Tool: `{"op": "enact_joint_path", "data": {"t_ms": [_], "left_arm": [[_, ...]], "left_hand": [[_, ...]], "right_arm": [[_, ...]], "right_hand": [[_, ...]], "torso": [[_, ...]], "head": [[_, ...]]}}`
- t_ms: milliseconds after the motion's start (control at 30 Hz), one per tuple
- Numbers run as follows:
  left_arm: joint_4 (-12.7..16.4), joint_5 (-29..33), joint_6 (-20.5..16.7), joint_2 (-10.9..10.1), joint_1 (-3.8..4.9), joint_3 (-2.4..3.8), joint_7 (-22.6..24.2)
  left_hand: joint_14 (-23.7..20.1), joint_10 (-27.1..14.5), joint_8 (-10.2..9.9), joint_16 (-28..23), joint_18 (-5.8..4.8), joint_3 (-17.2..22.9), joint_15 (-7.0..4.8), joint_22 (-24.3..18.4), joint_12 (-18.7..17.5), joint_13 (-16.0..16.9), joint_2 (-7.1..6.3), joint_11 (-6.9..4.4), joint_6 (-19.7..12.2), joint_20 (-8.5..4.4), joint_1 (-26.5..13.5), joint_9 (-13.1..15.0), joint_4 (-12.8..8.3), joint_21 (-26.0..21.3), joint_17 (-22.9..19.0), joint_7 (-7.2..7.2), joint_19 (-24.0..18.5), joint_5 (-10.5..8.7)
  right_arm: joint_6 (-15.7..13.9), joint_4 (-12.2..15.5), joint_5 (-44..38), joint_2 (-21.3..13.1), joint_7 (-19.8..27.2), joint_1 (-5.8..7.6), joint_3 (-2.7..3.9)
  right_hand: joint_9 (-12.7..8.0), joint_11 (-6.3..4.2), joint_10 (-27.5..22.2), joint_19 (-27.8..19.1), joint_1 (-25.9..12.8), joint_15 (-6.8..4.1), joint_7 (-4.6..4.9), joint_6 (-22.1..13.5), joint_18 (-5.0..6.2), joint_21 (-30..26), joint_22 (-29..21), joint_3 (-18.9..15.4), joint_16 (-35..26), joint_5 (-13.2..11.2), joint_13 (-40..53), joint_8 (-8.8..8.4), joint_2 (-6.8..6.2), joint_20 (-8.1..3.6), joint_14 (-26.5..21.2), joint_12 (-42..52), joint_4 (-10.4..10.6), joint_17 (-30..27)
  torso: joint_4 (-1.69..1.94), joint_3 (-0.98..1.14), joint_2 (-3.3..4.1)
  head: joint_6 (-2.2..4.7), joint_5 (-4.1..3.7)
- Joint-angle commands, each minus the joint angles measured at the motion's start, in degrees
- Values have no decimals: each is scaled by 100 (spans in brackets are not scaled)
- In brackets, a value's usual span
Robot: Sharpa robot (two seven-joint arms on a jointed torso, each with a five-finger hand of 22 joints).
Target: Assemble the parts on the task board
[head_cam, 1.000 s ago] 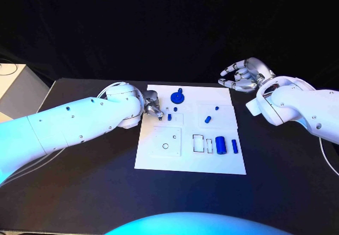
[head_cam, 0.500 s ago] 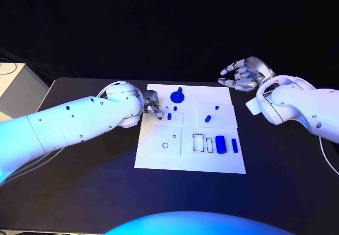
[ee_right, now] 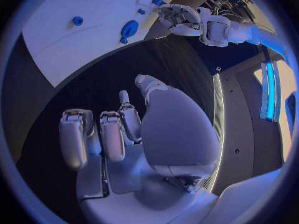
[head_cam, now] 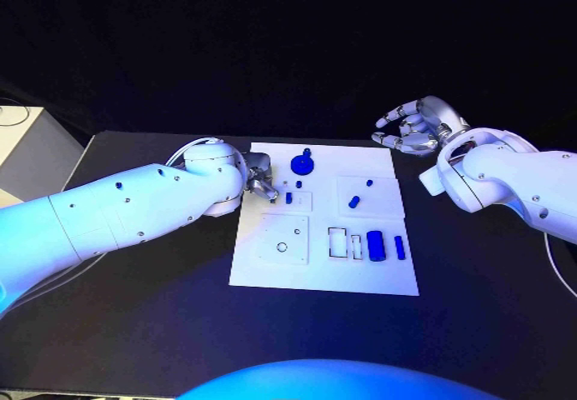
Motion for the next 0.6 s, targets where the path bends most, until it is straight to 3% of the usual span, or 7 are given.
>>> {"op": "enact_joint_path", "data": {"t_ms": [33,600], "left_arm": [[26,-180,-58,11,-8,4,31],[124,-204,47,-29,-90,2,20]], "left_hand": [[595,40,15,25,-77,687,-42,995,12,0,27,5,1,-38,67,5,-639,29,1509,-35,292,19],[595,41,15,25,-77,691,-43,994,8,-4,28,4,4,-39,66,6,-638,28,1509,-37,291,22]], "right_arm": [[41,13,-48,-7,64,-2,1],[46,28,-48,-19,61,-2,1]], "right_hand": [[5,-6,-27,344,-35,-34,4,-46,55,-38,1142,36,-38,28,287,17,-32,-45,443,-22,-11,880],[5,-6,-21,343,-39,-34,4,-45,56,-41,1140,41,-38,33,291,19,-28,-45,443,-18,-9,880]], "torso": [[0,4,0],[5,0,-5]], "head": [[-6,-1],[-40,-22]]}}
